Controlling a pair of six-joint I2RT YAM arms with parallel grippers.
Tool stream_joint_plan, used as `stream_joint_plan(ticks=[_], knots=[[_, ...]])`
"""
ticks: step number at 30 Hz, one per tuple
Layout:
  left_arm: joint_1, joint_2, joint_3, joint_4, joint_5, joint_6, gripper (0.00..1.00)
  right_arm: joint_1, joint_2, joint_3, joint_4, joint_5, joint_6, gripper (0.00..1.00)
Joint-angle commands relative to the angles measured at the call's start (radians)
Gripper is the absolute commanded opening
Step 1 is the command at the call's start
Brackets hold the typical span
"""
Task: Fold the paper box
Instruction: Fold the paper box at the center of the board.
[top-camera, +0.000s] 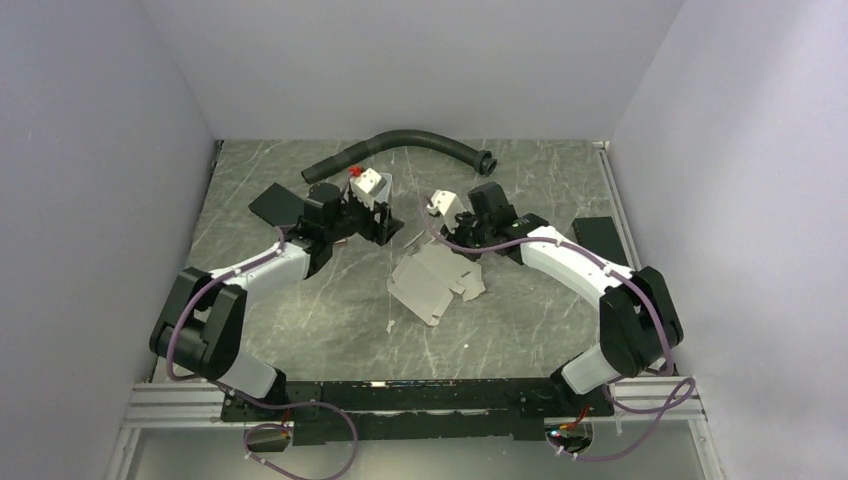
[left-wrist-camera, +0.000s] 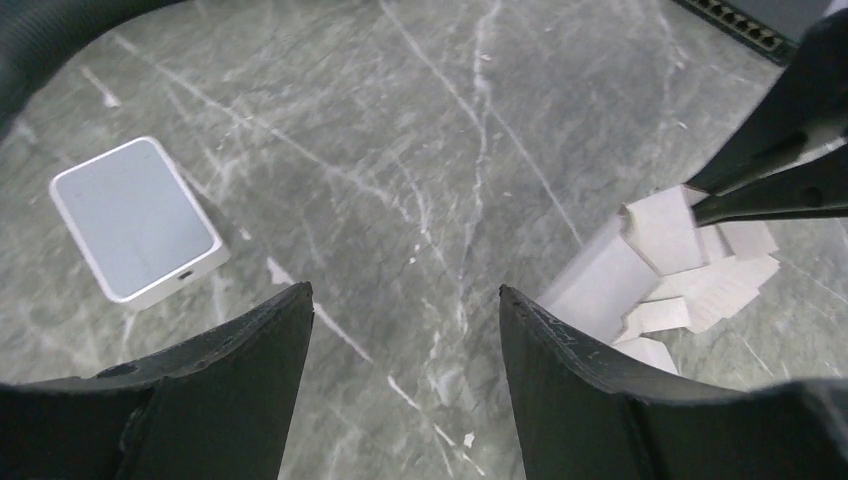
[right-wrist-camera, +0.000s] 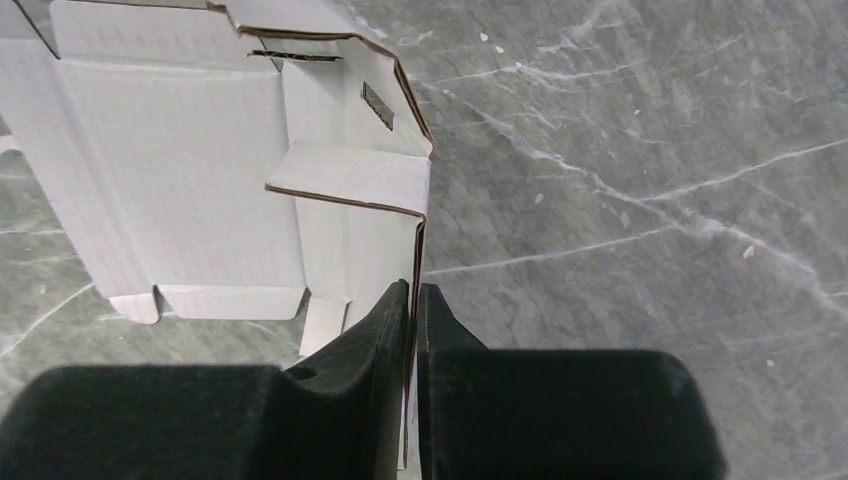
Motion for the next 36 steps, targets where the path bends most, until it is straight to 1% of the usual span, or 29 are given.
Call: stream_joint_plan(ticks=[1,5,9,13,16,20,22,27,29,33,36], knots=[[0.003,0.039,-0.056,0.223,0.148,0.005,0.72,0.041,0.022,0.050,0.028,0.151,-0.079,0.12],[0.003,0.064,-0.103,0.308,0.170,0.005,0.72,0.082,0.044,0.046,0.044,0.216,-0.108,0.15],[0.003,0.101,-0.135,0.377,0.176,-0.015,0.71,0.121,0.068,0.037,0.061,0.265,-0.122,0.16],[0.003,0.128,-0.156,0.426,0.187,-0.032,0.71,0.141,0.078,0.028,0.073,0.286,-0.125,0.19],[0.003,0.148,-0.170,0.459,0.193,-0.052,0.71,0.154,0.080,0.023,0.077,0.295,-0.131,0.20],[0.003,0.150,-0.205,0.493,0.170,-0.078,0.71,0.159,0.073,0.004,0.090,0.295,-0.137,0.17],[0.003,0.139,-0.221,0.496,0.144,-0.090,0.71,0.161,0.064,-0.011,0.100,0.320,-0.145,0.14],[0.003,0.080,-0.257,0.463,0.026,-0.122,0.72,0.165,0.039,-0.052,0.134,0.332,-0.172,0.02],[0.006,0.039,-0.280,0.464,-0.007,-0.130,0.72,0.167,0.025,-0.071,0.150,0.330,-0.189,0.00],[0.006,-0.014,-0.309,0.421,-0.043,-0.135,0.72,0.177,-0.022,-0.141,0.205,0.330,-0.241,0.00],[0.006,-0.021,-0.325,0.410,-0.041,-0.136,0.71,0.191,-0.063,-0.203,0.255,0.331,-0.288,0.00]])
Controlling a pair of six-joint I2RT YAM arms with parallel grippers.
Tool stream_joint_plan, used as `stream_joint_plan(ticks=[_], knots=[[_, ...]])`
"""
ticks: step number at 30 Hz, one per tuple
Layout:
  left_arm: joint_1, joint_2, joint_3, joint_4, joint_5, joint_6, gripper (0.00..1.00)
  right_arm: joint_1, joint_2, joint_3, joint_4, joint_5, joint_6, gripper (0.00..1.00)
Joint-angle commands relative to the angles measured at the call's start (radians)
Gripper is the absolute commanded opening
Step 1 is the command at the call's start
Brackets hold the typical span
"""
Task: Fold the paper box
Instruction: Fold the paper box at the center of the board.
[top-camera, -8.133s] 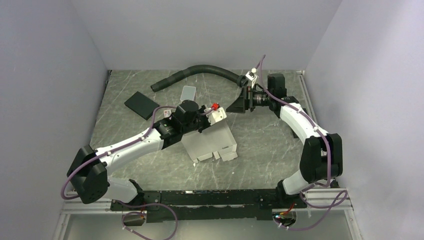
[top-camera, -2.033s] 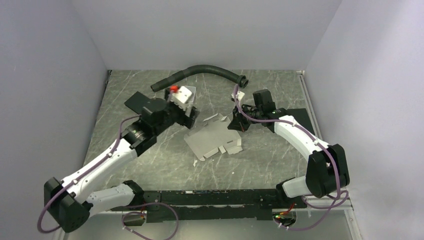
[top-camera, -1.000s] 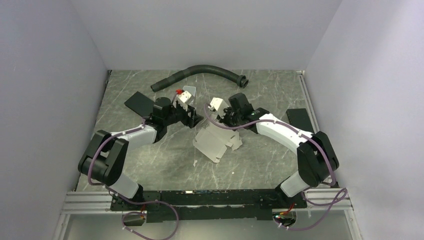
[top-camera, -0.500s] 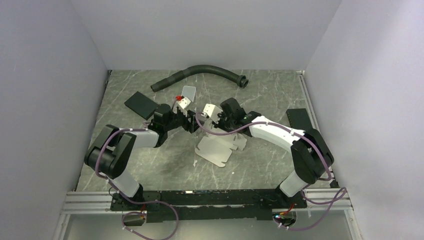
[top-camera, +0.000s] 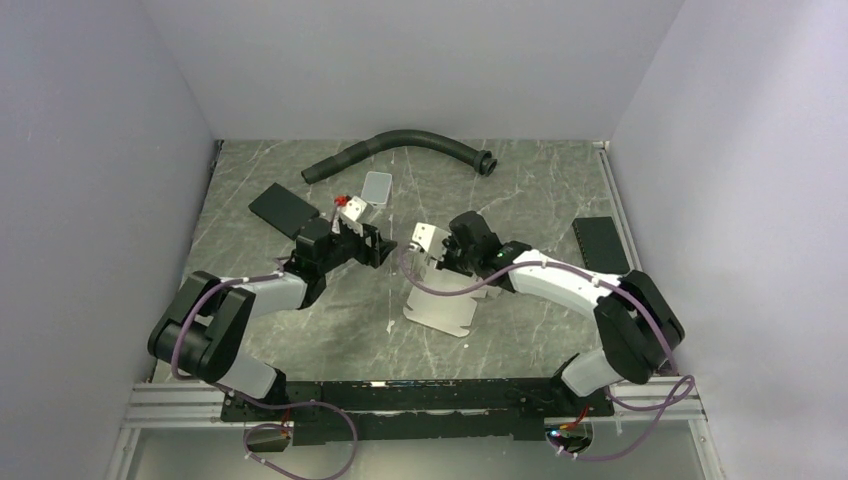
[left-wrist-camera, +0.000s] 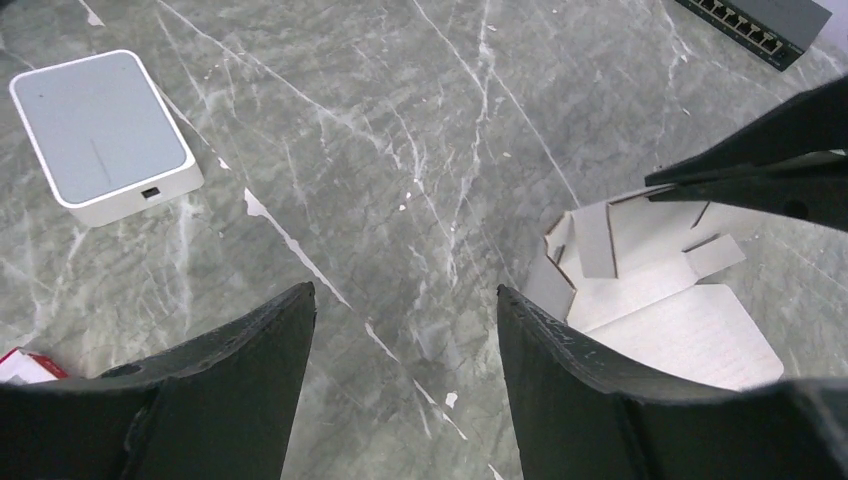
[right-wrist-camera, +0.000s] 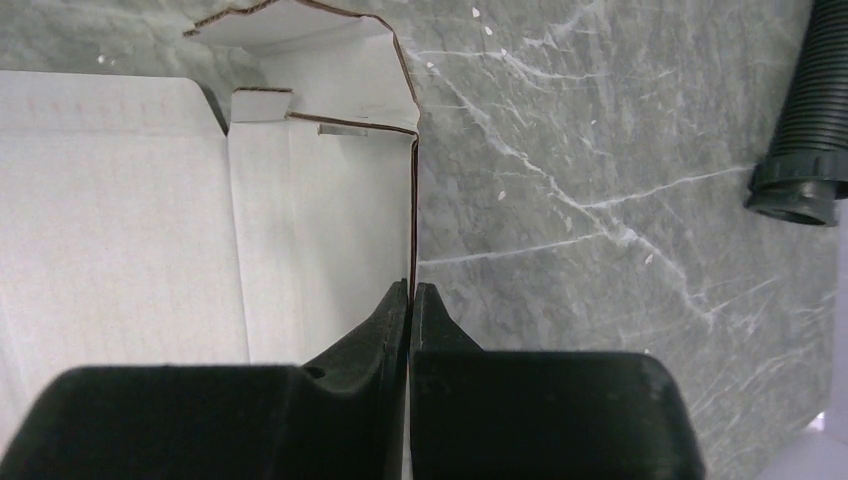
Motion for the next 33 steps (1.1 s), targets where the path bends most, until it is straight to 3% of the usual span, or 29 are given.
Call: stream_joint_plan(ticks=[1,16,22,33], knots=[[0.003,-0.028,-0.026,0.009,-0.017,-0.030,0.71,0.023,-0.075,-0.084,0.096,0.016,-0.091,0.00],[-0.017,0.068,-0.055,0.086,0.115,-0.045,0.72,0.113,-0.107,-0.315,0.396,0.150,-0.343,0.00],[-0.044,0.130,-0.036,0.074,0.104,0.007,0.74,0.117,-0.112,-0.318,0.382,0.140,-0.330,0.03],[-0.057,0.045,-0.135,0.241,0.052,-0.169,0.86,0.115,-0.110,-0.288,0.337,0.106,-0.262,0.04]])
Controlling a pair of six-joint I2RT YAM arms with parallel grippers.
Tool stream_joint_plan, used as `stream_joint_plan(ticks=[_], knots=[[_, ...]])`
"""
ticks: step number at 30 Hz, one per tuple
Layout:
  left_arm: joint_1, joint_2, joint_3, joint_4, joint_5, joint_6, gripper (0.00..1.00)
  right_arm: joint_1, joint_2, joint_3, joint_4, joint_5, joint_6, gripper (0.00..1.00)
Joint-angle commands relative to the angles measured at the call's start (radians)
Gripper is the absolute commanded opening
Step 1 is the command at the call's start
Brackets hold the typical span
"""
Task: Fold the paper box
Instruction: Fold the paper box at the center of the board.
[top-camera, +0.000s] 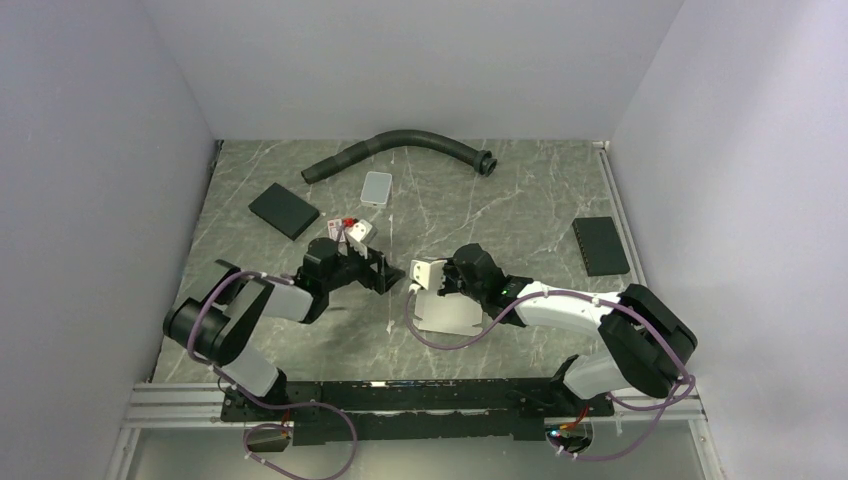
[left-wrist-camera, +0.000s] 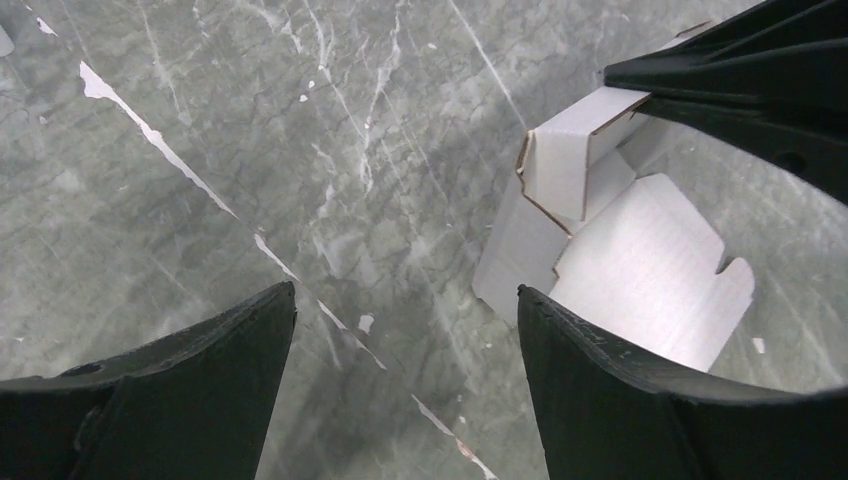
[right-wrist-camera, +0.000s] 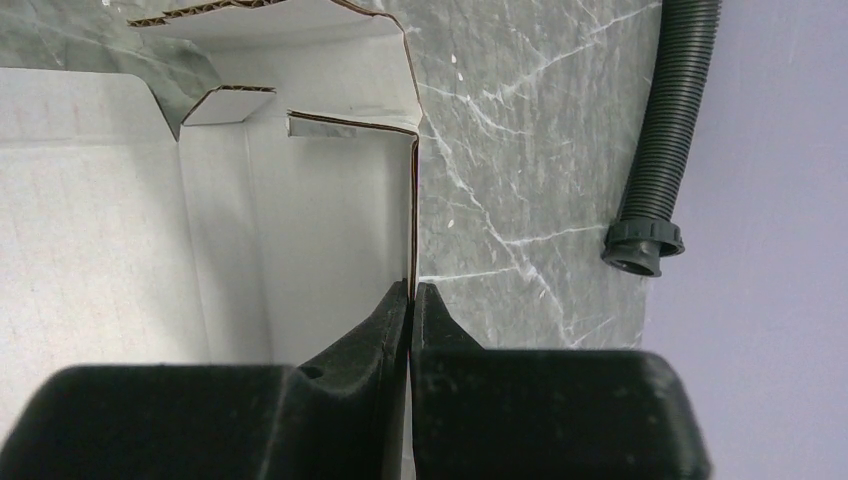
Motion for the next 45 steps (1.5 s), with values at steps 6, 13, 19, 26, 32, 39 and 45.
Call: stream_joint_plan(ticks=[6,13,19,26,32,39,45], knots=[[-0.100,-0.057,-0.008,0.092,-0.116,-0.152,0.89,0.001,0.008,0.029,-0.069,-0.030,0.063,0.04],[-0.212,-0.053,0.012,0.009,-0.378,-0.154,0.85,0.001,0.019,0.040,-0.081,-0.034,0.082,0.04],[-0.266,-0.055,0.065,-0.107,-0.517,-0.157,0.54,0.001,0.022,0.047,-0.088,-0.037,0.092,0.04],[-0.297,-0.043,0.101,-0.162,-0.551,-0.173,0.13,0.001,0.026,0.064,-0.111,-0.047,0.122,0.05],[-0.332,-0.036,0.118,-0.189,-0.616,-0.169,0.00,-0.017,0.016,0.077,-0.139,-0.058,0.143,0.16],[-0.346,-0.065,0.113,-0.231,-0.714,-0.165,0.00,-0.079,-0.031,0.087,-0.188,-0.116,0.156,0.20],[-0.345,-0.082,0.117,-0.273,-0.740,-0.161,0.00,-0.132,-0.066,0.090,-0.231,-0.142,0.153,0.20]])
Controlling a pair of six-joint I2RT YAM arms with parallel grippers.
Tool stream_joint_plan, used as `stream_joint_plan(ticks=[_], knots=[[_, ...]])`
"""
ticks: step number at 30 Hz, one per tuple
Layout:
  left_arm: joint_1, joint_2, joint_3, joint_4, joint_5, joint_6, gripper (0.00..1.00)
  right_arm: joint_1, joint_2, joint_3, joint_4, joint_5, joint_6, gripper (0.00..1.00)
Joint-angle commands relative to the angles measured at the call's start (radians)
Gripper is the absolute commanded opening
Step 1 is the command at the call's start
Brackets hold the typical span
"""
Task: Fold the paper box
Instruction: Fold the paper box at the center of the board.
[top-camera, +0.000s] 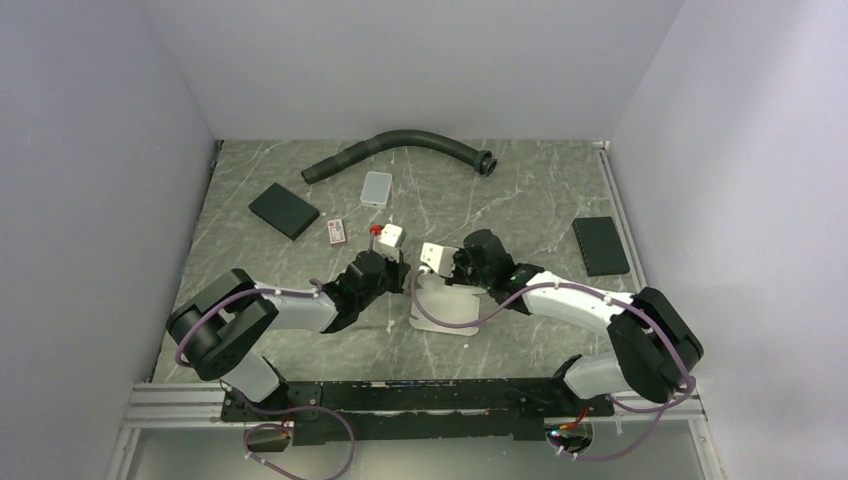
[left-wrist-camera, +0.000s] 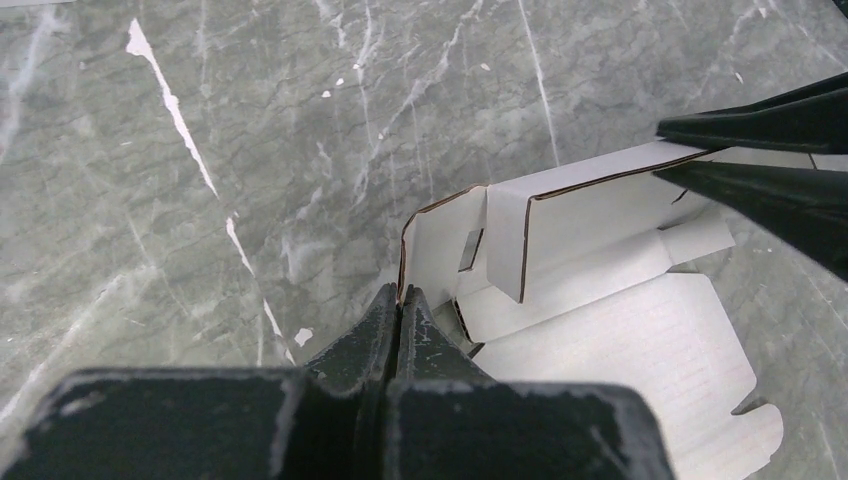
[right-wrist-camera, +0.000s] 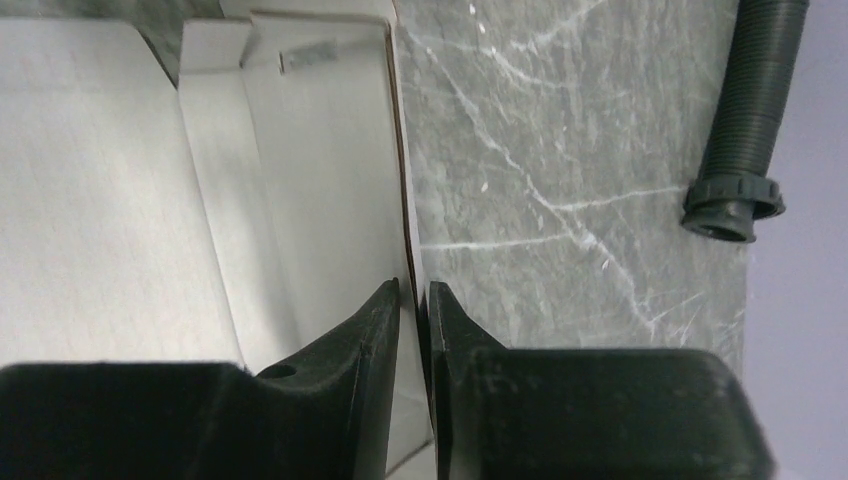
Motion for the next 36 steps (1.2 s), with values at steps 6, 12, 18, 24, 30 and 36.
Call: stream_joint_plan(ticks=[6,12,18,24,30,36], knots=[[0.003,-0.040,0.026,-0.073,-0.081,0.008,0.00,-0.108,-0.095,0.023,-0.117,-0.110,0.010,0.20],[0.003,-0.039,0.032,-0.068,-0.065,0.012,0.00,-0.118,-0.091,0.020,-0.121,-0.134,0.005,0.13],[0.003,-0.043,0.035,-0.062,-0.043,0.010,0.00,-0.103,-0.074,0.016,-0.115,-0.136,0.000,0.11],[0.004,-0.037,0.041,-0.056,-0.022,0.012,0.00,-0.078,-0.055,0.024,-0.099,-0.120,0.009,0.20],[0.004,-0.039,0.043,-0.059,-0.019,0.007,0.00,-0.060,-0.037,0.031,-0.070,-0.078,0.029,0.20],[0.000,-0.035,0.054,-0.067,-0.017,0.007,0.00,-0.046,-0.030,0.044,-0.061,-0.063,0.052,0.21]])
